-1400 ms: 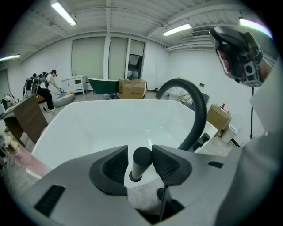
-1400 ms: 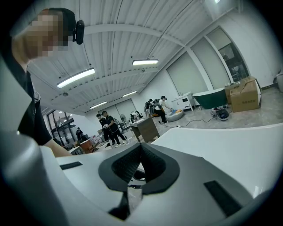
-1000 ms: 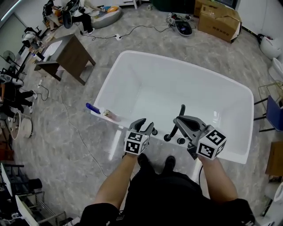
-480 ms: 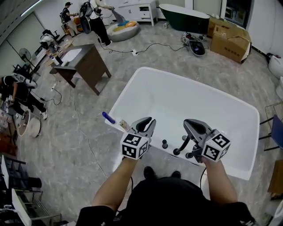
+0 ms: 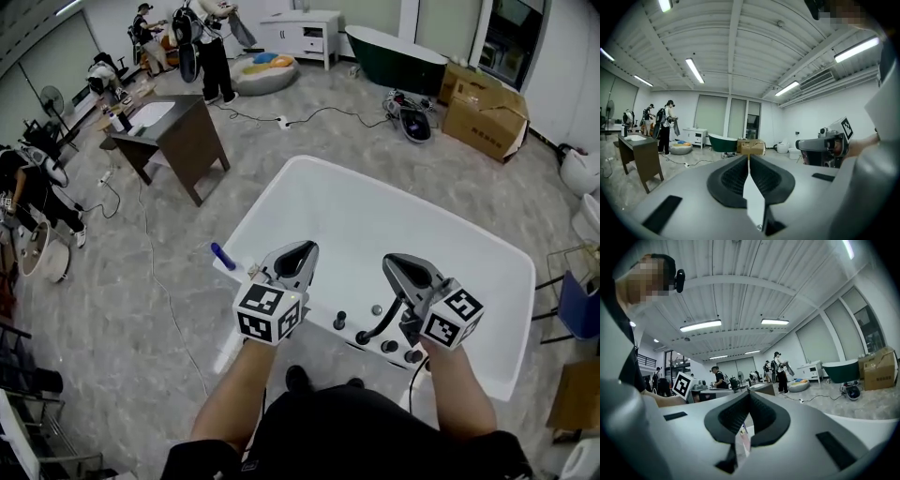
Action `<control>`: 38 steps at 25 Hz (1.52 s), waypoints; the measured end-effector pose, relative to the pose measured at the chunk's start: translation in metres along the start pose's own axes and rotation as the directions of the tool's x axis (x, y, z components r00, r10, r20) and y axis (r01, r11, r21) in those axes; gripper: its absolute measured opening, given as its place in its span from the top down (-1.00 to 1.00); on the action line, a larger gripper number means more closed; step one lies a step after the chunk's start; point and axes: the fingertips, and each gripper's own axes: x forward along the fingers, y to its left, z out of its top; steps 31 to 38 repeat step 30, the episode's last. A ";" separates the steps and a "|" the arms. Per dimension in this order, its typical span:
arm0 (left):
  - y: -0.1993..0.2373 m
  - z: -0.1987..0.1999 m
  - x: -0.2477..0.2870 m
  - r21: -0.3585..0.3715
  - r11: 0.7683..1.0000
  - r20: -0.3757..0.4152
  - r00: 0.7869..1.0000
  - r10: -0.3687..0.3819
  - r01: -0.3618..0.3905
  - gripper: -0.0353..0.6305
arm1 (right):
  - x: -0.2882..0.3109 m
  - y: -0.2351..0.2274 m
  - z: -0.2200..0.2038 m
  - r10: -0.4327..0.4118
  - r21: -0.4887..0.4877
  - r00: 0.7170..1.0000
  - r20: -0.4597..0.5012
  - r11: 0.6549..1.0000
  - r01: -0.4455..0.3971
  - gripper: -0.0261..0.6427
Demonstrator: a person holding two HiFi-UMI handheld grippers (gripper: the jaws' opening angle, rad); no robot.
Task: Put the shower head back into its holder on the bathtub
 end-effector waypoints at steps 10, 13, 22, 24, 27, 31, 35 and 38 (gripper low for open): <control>0.021 0.012 -0.008 -0.010 0.998 0.041 0.997 0.059 -0.058 0.84 | -0.007 0.007 0.005 0.014 -0.093 1.000 0.021 0.996 -0.012 0.88; 0.026 0.017 -0.009 0.005 0.998 0.047 0.997 0.066 -0.066 0.84 | -0.003 0.010 0.007 0.020 -0.105 0.999 0.026 0.994 -0.018 0.88; 0.021 0.033 -0.006 0.056 0.997 0.056 0.997 0.053 -0.056 0.84 | -0.005 0.002 0.031 0.009 -0.105 0.996 0.084 0.994 0.000 0.88; 0.021 0.034 -0.007 0.053 0.997 0.059 0.997 0.053 -0.056 0.84 | -0.005 0.003 0.034 0.009 -0.113 0.996 0.089 0.994 0.002 0.88; 0.022 0.037 -0.009 0.044 0.997 0.065 0.996 0.057 -0.060 0.84 | -0.006 0.005 0.039 0.012 -0.115 0.995 0.098 0.993 -0.001 0.88; 0.024 0.042 -0.010 0.045 0.997 0.071 0.996 0.060 -0.063 0.84 | -0.008 0.007 0.043 0.011 -0.115 0.994 0.107 0.993 0.001 0.88; 0.024 0.042 -0.010 0.045 0.997 0.071 0.996 0.060 -0.063 0.84 | -0.008 0.007 0.043 0.011 -0.115 0.994 0.107 0.993 0.001 0.88; 0.024 0.042 -0.010 0.045 0.997 0.071 0.996 0.060 -0.063 0.84 | -0.008 0.007 0.043 0.011 -0.115 0.994 0.107 0.993 0.001 0.88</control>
